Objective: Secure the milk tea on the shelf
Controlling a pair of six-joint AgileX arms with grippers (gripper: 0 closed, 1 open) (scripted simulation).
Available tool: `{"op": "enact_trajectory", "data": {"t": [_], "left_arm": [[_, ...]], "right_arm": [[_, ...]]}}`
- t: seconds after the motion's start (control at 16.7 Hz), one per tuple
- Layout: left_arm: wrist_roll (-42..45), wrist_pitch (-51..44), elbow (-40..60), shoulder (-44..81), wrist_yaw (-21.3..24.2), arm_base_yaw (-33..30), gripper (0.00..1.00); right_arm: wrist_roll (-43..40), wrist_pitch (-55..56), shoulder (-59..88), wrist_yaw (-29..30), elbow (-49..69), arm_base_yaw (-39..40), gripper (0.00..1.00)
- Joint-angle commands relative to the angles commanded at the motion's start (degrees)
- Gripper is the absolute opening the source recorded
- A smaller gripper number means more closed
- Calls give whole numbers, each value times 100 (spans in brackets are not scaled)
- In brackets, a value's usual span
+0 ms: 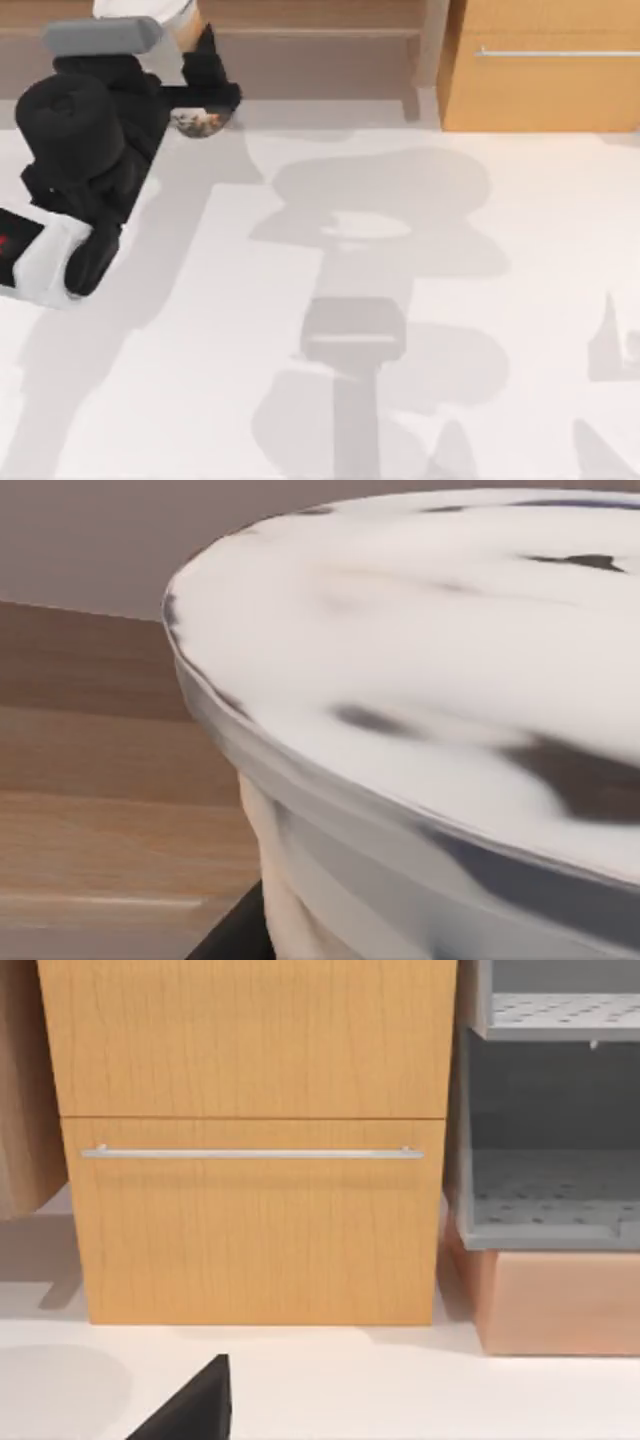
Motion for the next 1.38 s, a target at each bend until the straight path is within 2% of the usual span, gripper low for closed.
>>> {"op": "enact_trajectory", "data": {"t": [0.42,0.84,1.08,1.38], "left_arm": [[80,-1802,1141,-565,713,699,0],[718,-3663,2375,-545,858,1608,0],[994,-4166,2818,-521,849,1834,0],[1016,-4198,2858,-526,849,1843,0]], "right_arm": [[0,0,0,0,0,0,100],[0,0,0,0,0,0,100],[0,0,0,0,0,0,100],[0,0,0,0,0,0,100]]}}
